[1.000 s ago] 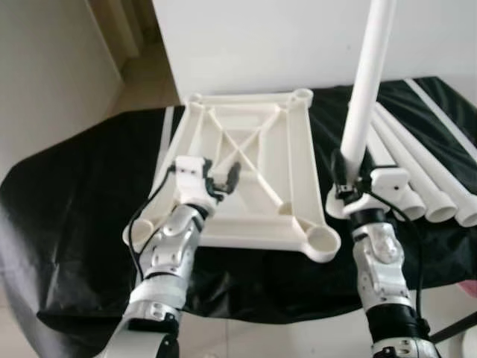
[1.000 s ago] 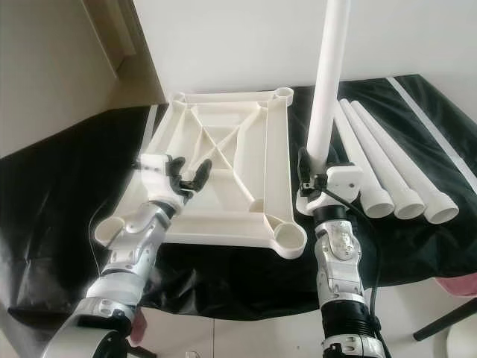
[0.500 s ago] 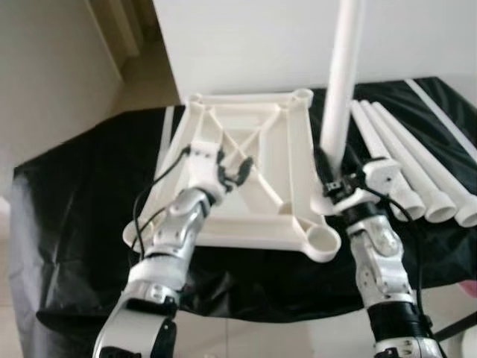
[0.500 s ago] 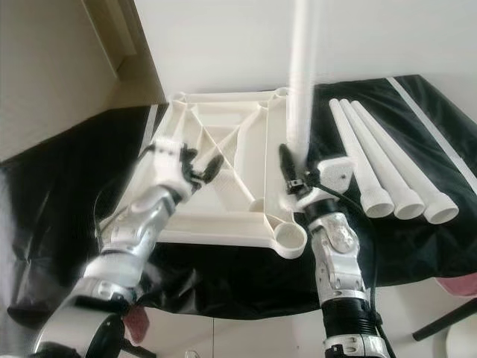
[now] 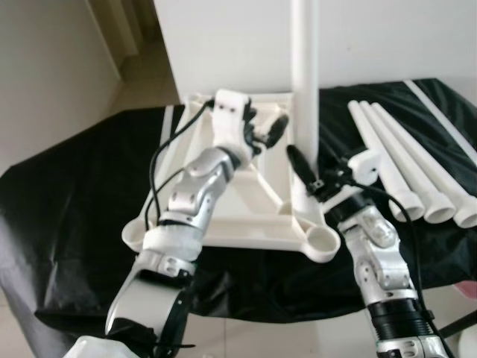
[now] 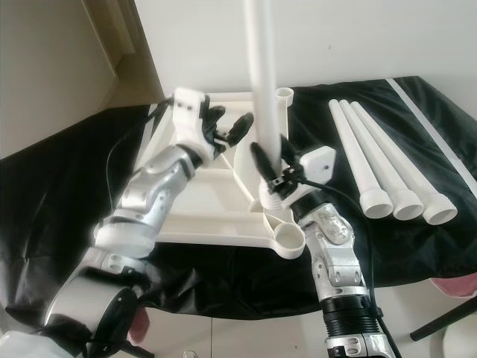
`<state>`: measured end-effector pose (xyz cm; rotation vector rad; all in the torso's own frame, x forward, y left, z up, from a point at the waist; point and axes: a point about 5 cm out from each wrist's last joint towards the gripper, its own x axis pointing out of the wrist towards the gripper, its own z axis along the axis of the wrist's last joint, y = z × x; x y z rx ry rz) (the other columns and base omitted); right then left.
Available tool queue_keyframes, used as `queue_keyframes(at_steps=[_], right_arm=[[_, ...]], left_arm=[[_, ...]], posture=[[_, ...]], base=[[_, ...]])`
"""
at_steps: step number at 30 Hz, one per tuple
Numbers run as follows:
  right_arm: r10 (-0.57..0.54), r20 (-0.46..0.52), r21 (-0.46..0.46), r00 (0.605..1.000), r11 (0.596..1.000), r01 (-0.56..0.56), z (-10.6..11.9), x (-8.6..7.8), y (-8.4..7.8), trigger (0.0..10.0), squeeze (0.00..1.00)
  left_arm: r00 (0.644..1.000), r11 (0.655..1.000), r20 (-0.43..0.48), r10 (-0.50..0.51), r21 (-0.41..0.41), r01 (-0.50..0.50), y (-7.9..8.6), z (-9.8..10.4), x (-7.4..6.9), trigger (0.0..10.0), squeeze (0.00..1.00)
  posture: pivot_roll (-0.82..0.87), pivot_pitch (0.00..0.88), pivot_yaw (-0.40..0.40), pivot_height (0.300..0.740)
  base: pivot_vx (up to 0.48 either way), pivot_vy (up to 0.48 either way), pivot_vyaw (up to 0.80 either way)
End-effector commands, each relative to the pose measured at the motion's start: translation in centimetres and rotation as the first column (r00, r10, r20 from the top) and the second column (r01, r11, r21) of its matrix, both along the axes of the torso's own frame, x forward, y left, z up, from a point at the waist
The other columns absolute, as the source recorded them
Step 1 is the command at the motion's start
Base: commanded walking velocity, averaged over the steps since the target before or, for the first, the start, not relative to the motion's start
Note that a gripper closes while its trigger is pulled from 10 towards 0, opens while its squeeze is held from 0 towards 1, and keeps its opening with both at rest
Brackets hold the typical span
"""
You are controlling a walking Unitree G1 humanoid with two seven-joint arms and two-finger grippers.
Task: Building children table
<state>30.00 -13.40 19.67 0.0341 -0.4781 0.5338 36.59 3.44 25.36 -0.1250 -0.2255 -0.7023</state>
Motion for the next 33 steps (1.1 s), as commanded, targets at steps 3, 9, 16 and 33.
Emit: queue_keyframes(at_steps=[3,9,16,33], right_arm=[[0.038,-0.017,-0.033,0.999,0.999,-0.039,-0.3,-0.4,0.5,10.0,0.0],[0.05,-0.036,-0.064,0.998,0.997,-0.053,-0.5,-0.3,0.8,10.0,0.0],[0.031,-0.038,-0.071,0.999,0.997,-0.034,-0.5,-0.1,0.9,10.0,0.0],[0.008,-0.022,-0.039,1.0,0.999,-0.009,0.0,0.3,1.0,10.0,0.0]], left_arm=[[0.981,0.982,0.049,-0.188,-0.017,0.189,-0.8,2.0,-0.7,10.0,0.0],[0.958,0.966,0.145,-0.248,-0.033,0.255,-3.3,4.9,-2.1,10.0,0.0],[0.937,0.946,0.174,-0.302,-0.064,0.317,-4.8,5.9,-3.6,10.0,0.0],[0.93,0.933,0.164,-0.329,-0.098,0.348,-6.0,6.3,-4.2,10.0,0.0]], posture=[[-0.09,0.0,0.051,0.74],[-0.08,0.0,0.043,0.74],[-0.09,0.0,0.056,0.74],[-0.09,0.0,0.057,0.74]], base=[[0.0,0.0,0.0],[0.0,0.0,0.0],[0.0,0.0,0.0],[0.0,0.0,0.0]])
